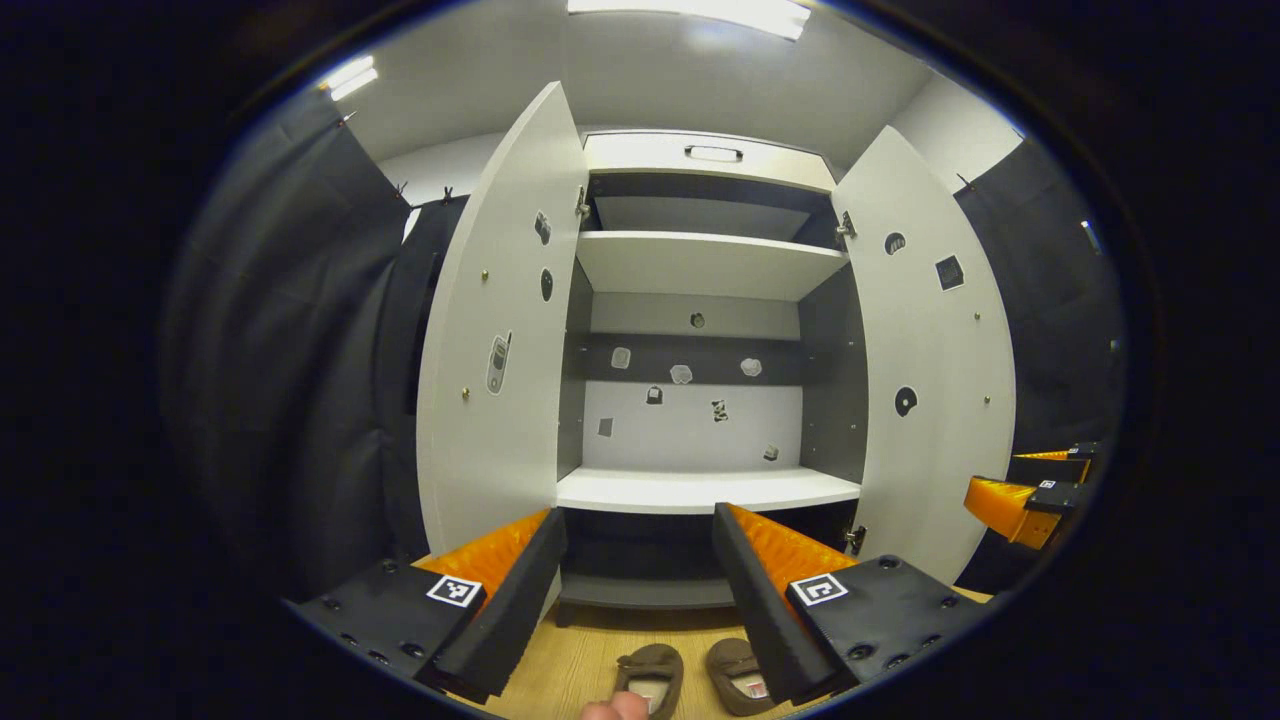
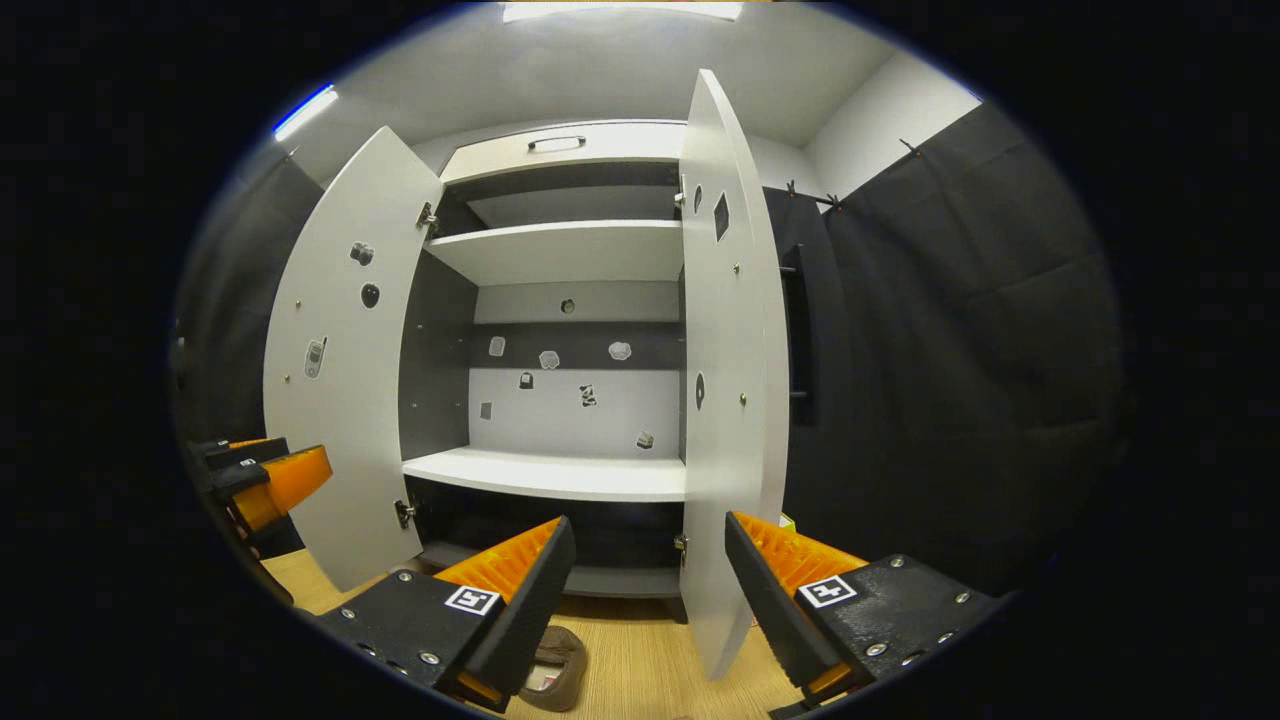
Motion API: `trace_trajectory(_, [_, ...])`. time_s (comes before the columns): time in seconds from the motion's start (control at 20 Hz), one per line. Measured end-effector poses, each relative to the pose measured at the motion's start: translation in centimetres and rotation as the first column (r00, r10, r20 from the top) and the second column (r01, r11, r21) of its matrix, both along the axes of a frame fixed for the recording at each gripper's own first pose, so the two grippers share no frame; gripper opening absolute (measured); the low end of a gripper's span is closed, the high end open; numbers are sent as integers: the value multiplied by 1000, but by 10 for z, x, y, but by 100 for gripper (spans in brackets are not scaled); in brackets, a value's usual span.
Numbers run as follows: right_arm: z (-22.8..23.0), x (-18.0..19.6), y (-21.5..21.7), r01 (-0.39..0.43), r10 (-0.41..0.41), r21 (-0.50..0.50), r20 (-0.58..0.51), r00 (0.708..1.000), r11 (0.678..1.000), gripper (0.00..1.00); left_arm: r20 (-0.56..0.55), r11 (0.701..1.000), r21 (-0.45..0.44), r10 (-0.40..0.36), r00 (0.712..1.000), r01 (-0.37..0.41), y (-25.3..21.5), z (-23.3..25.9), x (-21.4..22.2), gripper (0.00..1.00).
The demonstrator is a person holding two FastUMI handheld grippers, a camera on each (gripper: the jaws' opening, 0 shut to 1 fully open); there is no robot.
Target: Grab one shoe with the right hand and put it into the shoe cabinet, grab the other shoe with the left hand and put it into the shoe cabinet; then close the right door with the right hand and the left door with the left hand.
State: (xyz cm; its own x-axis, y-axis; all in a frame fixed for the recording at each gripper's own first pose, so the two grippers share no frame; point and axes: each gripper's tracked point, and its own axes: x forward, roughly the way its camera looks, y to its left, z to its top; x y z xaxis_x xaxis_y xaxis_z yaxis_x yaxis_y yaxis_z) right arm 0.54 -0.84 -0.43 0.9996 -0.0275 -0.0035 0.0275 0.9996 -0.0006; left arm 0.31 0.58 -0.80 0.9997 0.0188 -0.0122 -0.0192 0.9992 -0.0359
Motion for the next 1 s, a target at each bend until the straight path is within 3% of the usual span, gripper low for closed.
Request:
trace_trajectory(0.05, [-1, 1, 0, 0, 0, 2, -2, 1000, 1000, 93, 1, 1000, 2, -1, 1000, 1, 0, -1, -1, 96])
trace_trajectory(0.15, [-2, 1, 0, 3, -3, 3, -1, 1000, 1000, 93, 7, 1000, 10, 6, 1000, -6, 2, 1, 2, 99])
trace_trajectory(0.2, [-3, 2, 1, 2, -2, 4, -2, 1000, 1000, 93, 11, 1000, 11, 9, 1000, -9, 4, 0, 2, 93])
trace_trajectory(0.3, [-5, 2, 3, 1, -1, 9, -6, 1000, 1000, 93, 4, 1000, 5, 13, 1000, -13, 4, -2, 3, 99])
trace_trajectory(0.4, [-7, 1, 5, -2, 2, 8, -9, 1000, 1000, 93, 4, 1000, 2, 16, 1000, -16, 5, -3, 3, 93])
trace_trajectory(0.7, [-7, 9, 8, -16, 16, -12, -2, 1000, 1000, 93, 14, 1000, 18, 14, 1000, -14, 4, 0, 3, 96])
trace_trajectory(0.9, [-28, 21, 9, -18, 17, -33, -31, 999, 999, 93, 20, 1000, 19, 17, 1000, -17, 4, 1, 2, 93])
trace_trajectory(1.0, [-48, 26, 18, -44, 41, -46, -71, 997, 998, 93, 20, 1000, 18, 23, 1000, -23, 5, 1, 2, 96])
